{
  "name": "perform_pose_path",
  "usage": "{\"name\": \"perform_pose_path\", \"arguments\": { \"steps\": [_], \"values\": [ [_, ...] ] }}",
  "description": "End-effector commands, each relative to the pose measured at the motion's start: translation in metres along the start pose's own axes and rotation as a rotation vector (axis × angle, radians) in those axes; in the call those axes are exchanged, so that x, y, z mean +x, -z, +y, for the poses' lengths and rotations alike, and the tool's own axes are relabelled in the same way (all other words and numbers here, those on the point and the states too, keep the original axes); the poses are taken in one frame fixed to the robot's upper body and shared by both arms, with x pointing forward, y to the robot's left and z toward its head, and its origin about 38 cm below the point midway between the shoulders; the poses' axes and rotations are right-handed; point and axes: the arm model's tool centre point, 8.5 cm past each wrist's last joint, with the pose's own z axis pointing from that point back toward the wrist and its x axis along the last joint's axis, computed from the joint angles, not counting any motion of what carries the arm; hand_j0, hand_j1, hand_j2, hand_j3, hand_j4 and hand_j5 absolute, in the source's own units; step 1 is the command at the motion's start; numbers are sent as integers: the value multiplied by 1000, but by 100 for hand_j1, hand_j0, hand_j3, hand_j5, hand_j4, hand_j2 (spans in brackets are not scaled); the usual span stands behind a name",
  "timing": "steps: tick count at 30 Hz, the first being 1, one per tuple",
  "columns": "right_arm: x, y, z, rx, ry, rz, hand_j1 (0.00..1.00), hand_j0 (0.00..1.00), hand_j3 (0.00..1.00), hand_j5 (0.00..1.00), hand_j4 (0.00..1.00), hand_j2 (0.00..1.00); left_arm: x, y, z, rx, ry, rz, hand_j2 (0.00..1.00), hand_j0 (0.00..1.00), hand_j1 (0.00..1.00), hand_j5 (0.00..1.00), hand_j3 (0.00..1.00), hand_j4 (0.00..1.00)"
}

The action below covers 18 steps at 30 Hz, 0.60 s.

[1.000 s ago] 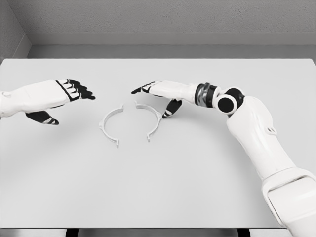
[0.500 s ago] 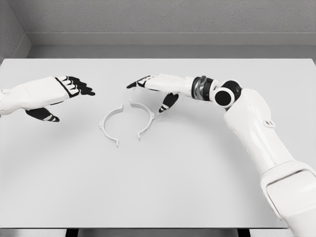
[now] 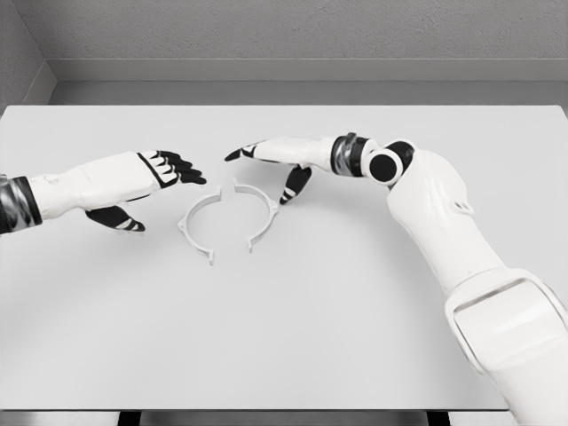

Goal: Assemble PVC drainage pipe clamps

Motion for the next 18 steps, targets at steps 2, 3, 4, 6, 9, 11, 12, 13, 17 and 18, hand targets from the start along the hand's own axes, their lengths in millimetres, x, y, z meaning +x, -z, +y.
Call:
{"name": "perform_pose_path", "arguments": {
  "steps": [2,3,4,6,9,11,12,13,17,18],
  "values": [
    [1,-1,-4,-16,7,-4,100,100,100,100,100,100,-24,-49,23,-30,64,119,100,100,100,100,100,100],
    [-15,-25,-17,-63,3,26,100,100,100,100,100,100,-34,-67,36,-6,77,170,100,100,100,100,100,100],
    [-39,-69,-35,-142,-13,82,100,100,100,100,100,100,-41,-82,44,9,87,212,100,100,100,100,100,100],
    [-78,-144,-51,-276,11,187,100,100,100,100,100,100,-44,-87,45,1,88,225,100,100,100,100,100,100],
    [-115,-222,-50,-415,77,301,100,100,100,100,100,100,-43,-85,44,6,85,220,100,100,100,100,100,100],
    [-118,-244,-53,-426,51,328,100,100,100,100,100,100,-42,-81,39,2,75,211,100,100,100,100,100,100],
    [-121,-254,-44,-434,68,328,100,100,100,100,100,100,-40,-75,35,9,64,198,100,100,100,100,100,100],
    [-121,-258,-38,-428,62,331,100,100,100,100,100,100,-39,-72,34,11,60,193,100,100,100,100,100,100],
    [-114,-264,-17,-389,21,336,100,100,100,100,100,100,-36,-67,28,8,52,180,100,100,100,100,100,100],
    [-111,-259,-17,-377,10,328,100,100,100,100,100,100,-27,-46,-9,-43,-13,132,100,100,100,100,100,100]
  ]
}}
